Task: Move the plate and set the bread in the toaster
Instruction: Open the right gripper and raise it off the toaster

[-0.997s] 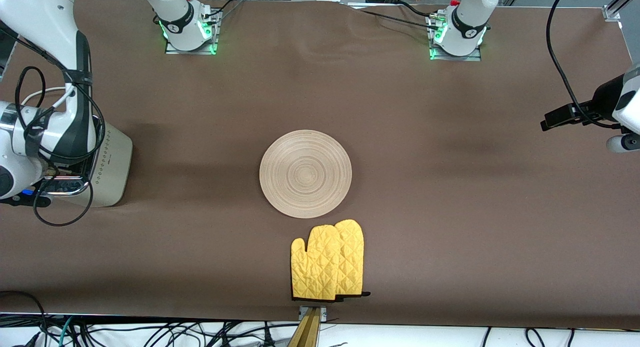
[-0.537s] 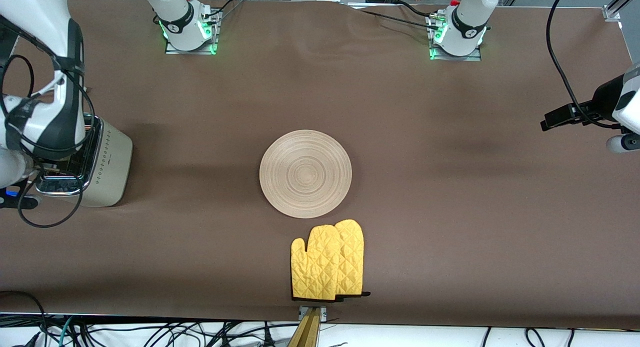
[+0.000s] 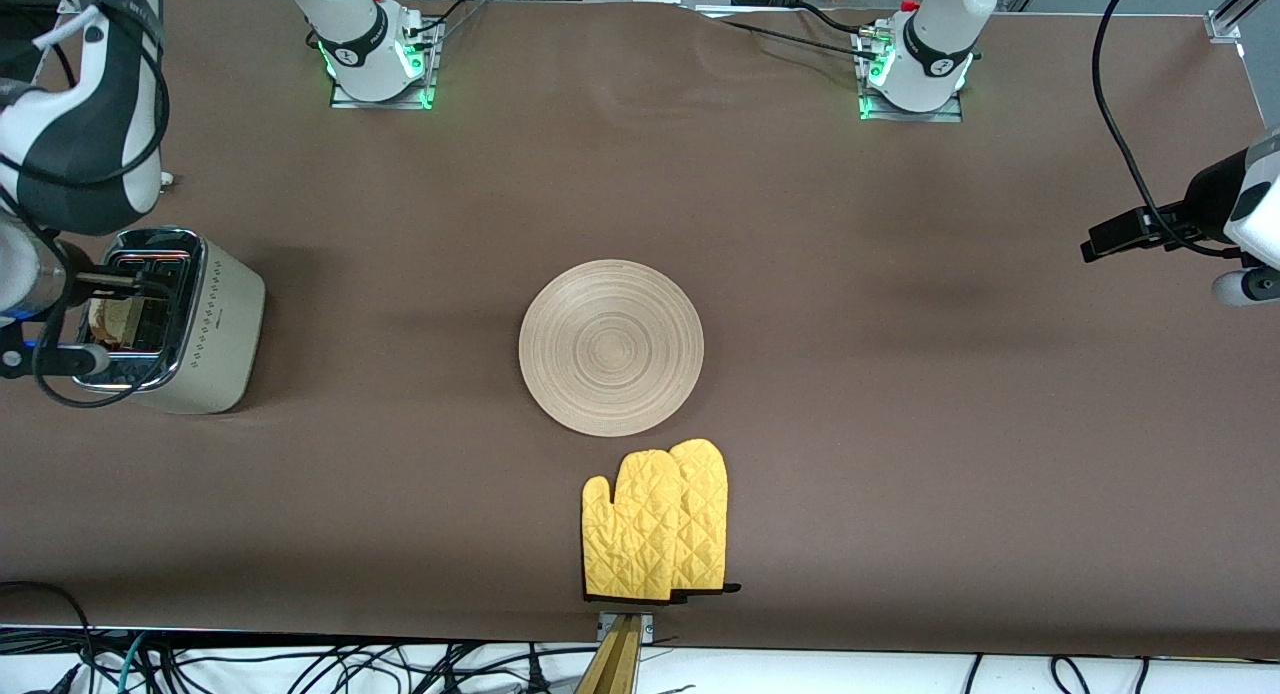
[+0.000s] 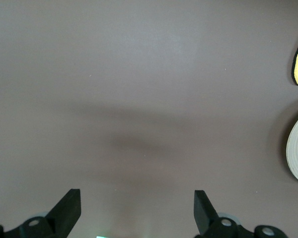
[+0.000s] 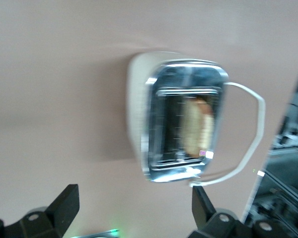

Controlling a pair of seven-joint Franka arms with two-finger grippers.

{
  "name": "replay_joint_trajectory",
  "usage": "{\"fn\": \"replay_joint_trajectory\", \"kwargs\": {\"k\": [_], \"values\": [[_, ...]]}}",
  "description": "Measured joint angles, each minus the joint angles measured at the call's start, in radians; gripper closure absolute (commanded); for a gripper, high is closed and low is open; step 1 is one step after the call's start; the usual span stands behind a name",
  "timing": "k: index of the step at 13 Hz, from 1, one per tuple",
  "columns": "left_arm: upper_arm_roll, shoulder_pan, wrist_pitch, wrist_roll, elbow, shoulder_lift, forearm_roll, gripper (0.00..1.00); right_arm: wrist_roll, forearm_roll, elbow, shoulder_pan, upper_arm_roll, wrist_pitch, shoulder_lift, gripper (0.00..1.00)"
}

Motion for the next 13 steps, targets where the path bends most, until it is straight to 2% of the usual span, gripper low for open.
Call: {"fn": "replay_joint_trajectory", "kwargs": {"k": [3,4,7,9,11,13], "values": [[0.0,0.0,0.0,0.0,0.0,0.0,0.0,0.0,0.0,0.106,0.013,0.012,0.012,-0.004,-0.009,0.0],[0.0,0.0,0.0,0.0,0.0,0.0,0.0,0.0,0.0,0.127,0.013,-0.003,0.045,-0.005,-0.02,0.0],[0.0,0.0,0.0,0.0,0.0,0.0,0.0,0.0,0.001,0.136,-0.023,-0.191,0.295,-0.012,-0.084,0.0],[0.0,0.0,0.0,0.0,0.0,0.0,0.0,0.0,0.0,0.137,-0.091,-0.258,0.37,0.019,-0.134,0.0],[0.0,0.0,0.0,0.0,0.0,0.001,0.0,0.0,-0.002,0.137,-0.189,-0.303,0.428,0.105,-0.194,0.0],[-0.001,0.0,0.0,0.0,0.0,0.001,0.0,0.0,-0.002,0.136,-0.253,-0.336,0.458,0.14,-0.248,0.0]]}}
